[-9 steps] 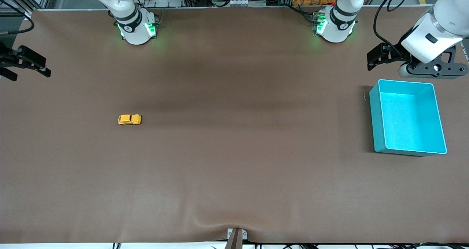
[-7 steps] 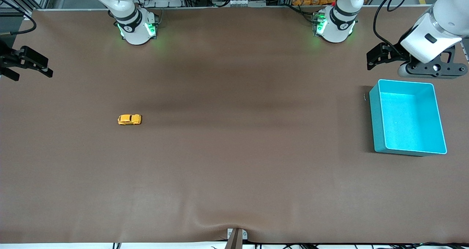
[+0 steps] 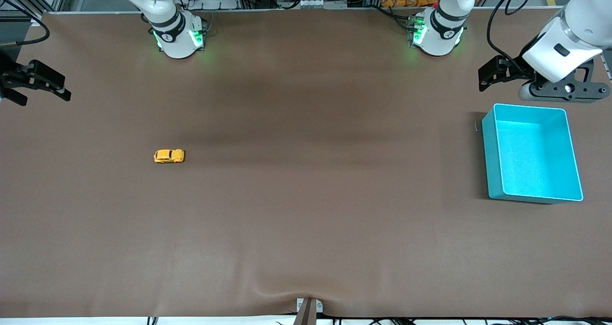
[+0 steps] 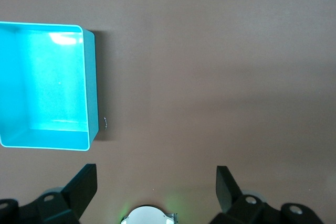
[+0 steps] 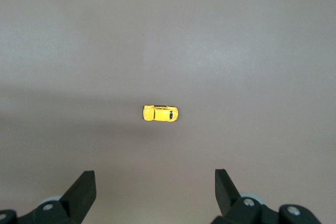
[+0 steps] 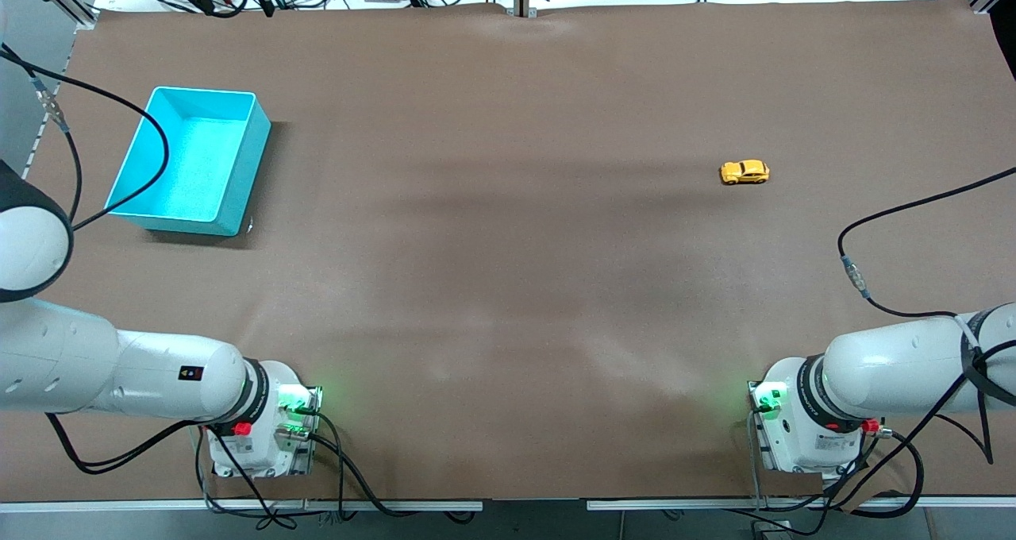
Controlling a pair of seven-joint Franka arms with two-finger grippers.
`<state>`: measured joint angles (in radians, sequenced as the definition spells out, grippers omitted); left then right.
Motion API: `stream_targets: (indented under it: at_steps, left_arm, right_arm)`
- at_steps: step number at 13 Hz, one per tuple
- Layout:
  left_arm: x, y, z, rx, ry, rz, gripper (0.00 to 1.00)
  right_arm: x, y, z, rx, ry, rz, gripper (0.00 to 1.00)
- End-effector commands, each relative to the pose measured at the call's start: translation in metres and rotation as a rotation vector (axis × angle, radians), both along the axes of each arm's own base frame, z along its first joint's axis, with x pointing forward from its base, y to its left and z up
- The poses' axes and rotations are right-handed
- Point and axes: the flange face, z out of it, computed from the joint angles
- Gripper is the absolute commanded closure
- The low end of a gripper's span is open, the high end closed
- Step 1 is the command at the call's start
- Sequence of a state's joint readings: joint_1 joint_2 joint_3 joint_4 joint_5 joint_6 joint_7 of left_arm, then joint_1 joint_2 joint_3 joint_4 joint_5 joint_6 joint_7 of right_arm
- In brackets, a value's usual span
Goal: Wind and store yellow beetle car
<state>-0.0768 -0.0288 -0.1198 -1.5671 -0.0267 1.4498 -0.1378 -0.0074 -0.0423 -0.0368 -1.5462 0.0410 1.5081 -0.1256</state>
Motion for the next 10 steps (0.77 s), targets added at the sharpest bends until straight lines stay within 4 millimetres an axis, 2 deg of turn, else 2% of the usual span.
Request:
stream_targets:
  at_steps: [1,4,5,8,10]
  left_arm:
    - [0.001,0.003,0.006,-0.002,0.005,-0.006,0.0]
    - [0.001,0.006,0.007,0.023,-0.001,-0.006,0.0]
    - [0.001,0.004,0.007,0.037,-0.004,-0.012,0.0]
    - [0.0,0.004,0.007,0.04,-0.003,-0.012,0.0]
    - [-0.001,0.003,0.007,0.042,0.0,-0.007,0.0]
  right_arm:
    - [-0.006,-0.004,0.0,-0.006,-0.014,-0.011,0.0]
    - [-0.004,0.001,-0.024,-0.003,0.015,0.001,0.0]
    - [-0.003,0.006,-0.039,-0.003,0.034,0.028,0.0]
    - [-0.002,0.01,-0.102,0.007,0.07,0.281,0.0]
    - [-0.004,0.01,-0.138,0.011,0.083,0.331,0.0]
